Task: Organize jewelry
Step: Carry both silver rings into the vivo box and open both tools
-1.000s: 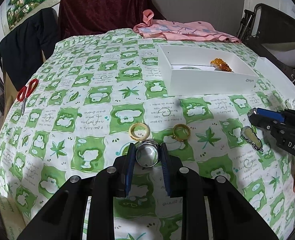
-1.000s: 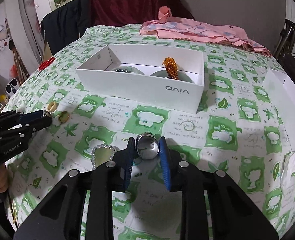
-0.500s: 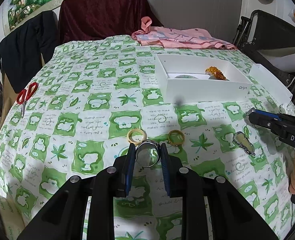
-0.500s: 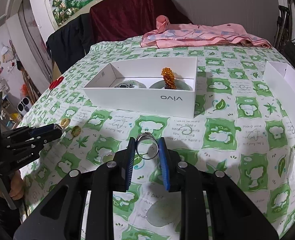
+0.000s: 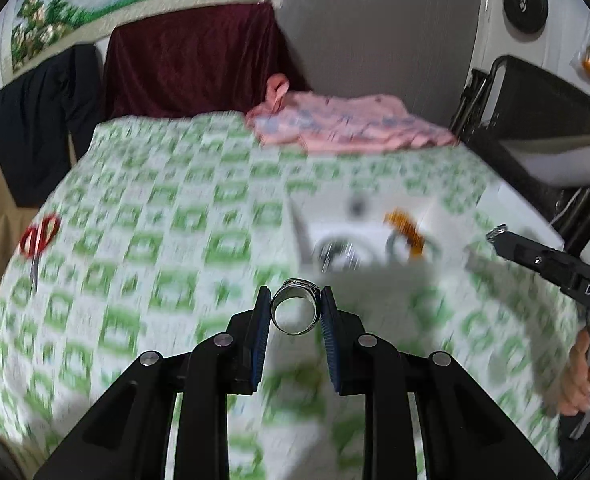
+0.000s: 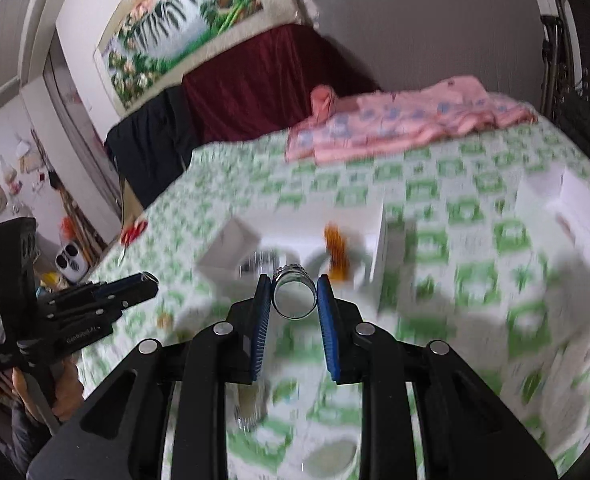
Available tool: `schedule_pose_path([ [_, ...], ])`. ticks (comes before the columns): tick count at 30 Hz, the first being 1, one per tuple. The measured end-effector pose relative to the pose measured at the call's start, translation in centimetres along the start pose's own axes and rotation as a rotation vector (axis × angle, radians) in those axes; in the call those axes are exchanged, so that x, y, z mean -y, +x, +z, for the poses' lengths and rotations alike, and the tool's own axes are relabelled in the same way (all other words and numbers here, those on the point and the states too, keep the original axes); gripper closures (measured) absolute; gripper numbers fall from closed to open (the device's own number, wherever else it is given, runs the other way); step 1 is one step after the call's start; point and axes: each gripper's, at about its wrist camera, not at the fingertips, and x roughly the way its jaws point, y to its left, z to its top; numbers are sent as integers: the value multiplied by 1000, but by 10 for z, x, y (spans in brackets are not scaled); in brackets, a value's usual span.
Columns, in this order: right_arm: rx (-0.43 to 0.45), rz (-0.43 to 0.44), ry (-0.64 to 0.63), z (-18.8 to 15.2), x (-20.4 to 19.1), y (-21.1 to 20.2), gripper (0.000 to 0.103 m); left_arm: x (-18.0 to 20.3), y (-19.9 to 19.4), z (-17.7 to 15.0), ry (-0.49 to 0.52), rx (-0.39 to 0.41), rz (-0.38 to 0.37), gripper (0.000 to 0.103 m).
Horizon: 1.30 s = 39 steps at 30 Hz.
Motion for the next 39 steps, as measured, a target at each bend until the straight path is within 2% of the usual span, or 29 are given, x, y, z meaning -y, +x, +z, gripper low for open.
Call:
schedule_pose_path([
  [3, 12, 3, 3, 23, -1, 13, 80, 11, 11, 24, -6, 9, -28, 78],
  [7, -21, -26, 19, 26, 11, 42, 80, 23, 40, 39, -18, -12, -44, 78],
  [11, -82, -45, 41, 18, 28, 65, 80, 25, 69, 35, -20, -70, -51, 78],
  [15, -100, -52, 47, 13, 33, 75, 80, 21, 83, 28, -25, -99, -57, 78],
  [17, -88, -46, 56, 13, 36, 74, 79, 19, 83, 28, -35, -88, -60, 75],
  [19, -75, -40, 67, 12, 37, 71, 76, 17, 79, 27, -40, -76, -71, 66],
  [24, -51, -29, 81, 12, 38, 63, 74, 12, 70, 28, -53, -42, -71, 60],
  [36, -12, -52, 95, 9, 43, 52, 55, 0, 63, 25, -74, -25, -19, 45],
  [39, -1, -70, 93, 9, 43, 50, 47, -3, 62, 23, -78, -26, -10, 40],
])
